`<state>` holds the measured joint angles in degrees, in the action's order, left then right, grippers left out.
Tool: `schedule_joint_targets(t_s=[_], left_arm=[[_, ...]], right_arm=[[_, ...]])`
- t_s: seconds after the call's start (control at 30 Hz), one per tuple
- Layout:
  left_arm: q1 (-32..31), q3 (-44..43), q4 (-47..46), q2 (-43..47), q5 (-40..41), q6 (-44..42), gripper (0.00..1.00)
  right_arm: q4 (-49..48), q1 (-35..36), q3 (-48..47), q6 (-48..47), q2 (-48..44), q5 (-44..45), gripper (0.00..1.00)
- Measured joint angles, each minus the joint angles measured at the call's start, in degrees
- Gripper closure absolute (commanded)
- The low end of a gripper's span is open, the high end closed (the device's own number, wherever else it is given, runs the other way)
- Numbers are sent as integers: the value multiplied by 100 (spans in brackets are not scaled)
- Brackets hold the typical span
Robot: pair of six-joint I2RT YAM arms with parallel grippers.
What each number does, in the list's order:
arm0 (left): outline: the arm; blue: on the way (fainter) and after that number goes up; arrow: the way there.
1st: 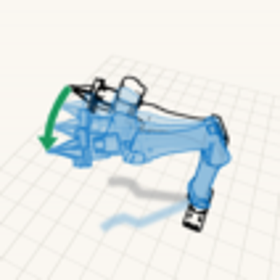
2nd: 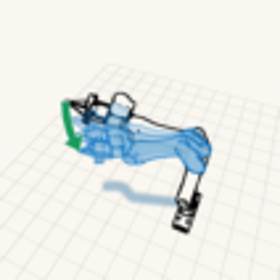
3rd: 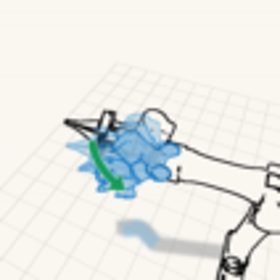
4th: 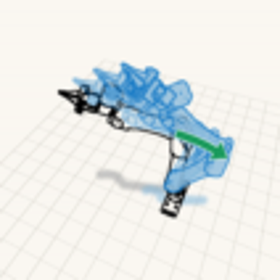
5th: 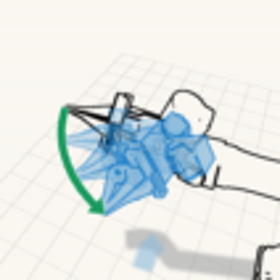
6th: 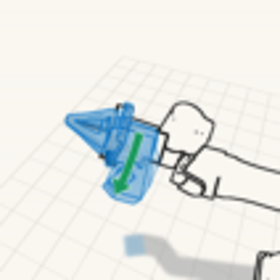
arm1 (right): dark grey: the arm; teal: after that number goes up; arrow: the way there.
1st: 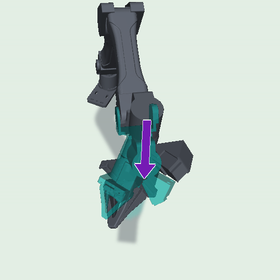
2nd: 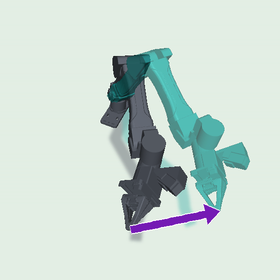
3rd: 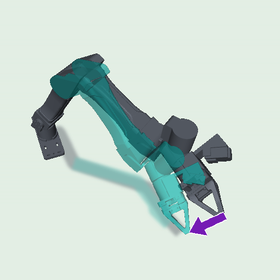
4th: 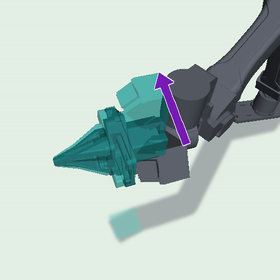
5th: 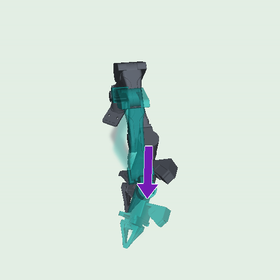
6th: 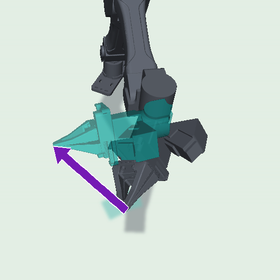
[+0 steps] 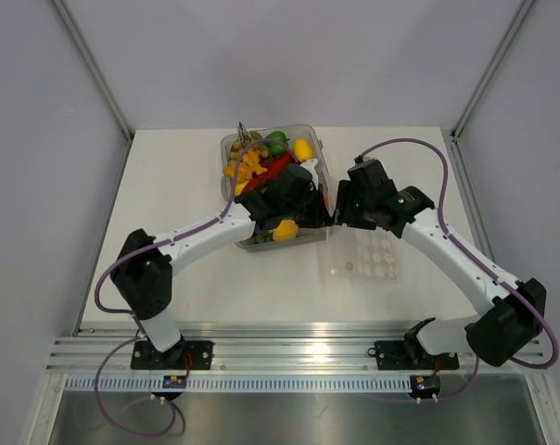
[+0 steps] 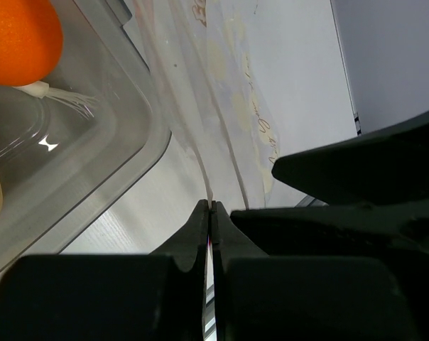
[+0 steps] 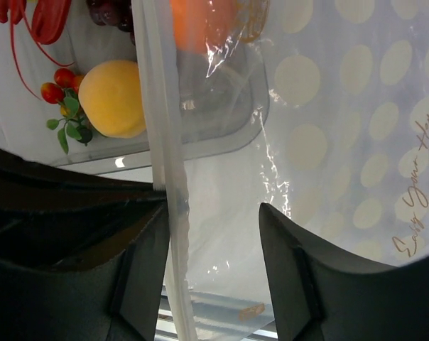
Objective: Place the food in the zip-top bag and seal the zipper
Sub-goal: Open the zipper of the food storage bag.
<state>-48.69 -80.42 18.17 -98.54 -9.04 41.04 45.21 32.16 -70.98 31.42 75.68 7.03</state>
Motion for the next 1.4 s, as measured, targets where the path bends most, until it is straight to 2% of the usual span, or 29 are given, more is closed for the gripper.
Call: schedule_joint_targets(t_s=[0.1,0.23,0.3,0.33,0.47,0.5,0.83,1.1,1.17,1.2,1.27,1.3,1.4], left_arm=[[7,68,13,76,4,-2,100],[11,109,17,190,2,-4,100],[11,109,15,249,2,-9,100],[11,109,15,258,2,-9,100],[11,109,15,275,0,-31,100],[11,109,15,275,-2,-28,100],[96,-72,249,153,-223,-184,100],[358,-208,466,2,-275,-363,100],[387,-275,608,-33,-278,-426,87],[391,-365,704,-83,-271,-483,53],[391,-573,907,-179,-232,-614,8],[391,-680,1027,-214,-160,-691,1],[387,-885,1427,-227,205,-785,1]], right_arm=[[24,20,-125,-7,219,181,45],[144,61,-210,11,444,570,55],[260,81,-210,17,490,785,65],[319,87,-210,31,492,883,65],[415,87,-210,55,424,1182,90],[417,87,-210,59,400,1228,100],[492,87,-221,79,-280,1786,100],[1010,90,-391,66,-782,2203,100],[1047,90,-391,66,-837,2194,100],[1043,90,-393,66,-846,2186,100],[1049,90,-402,57,-811,2184,100],[1056,90,-417,55,-765,2184,100],[1084,90,-457,48,-634,2188,100]])
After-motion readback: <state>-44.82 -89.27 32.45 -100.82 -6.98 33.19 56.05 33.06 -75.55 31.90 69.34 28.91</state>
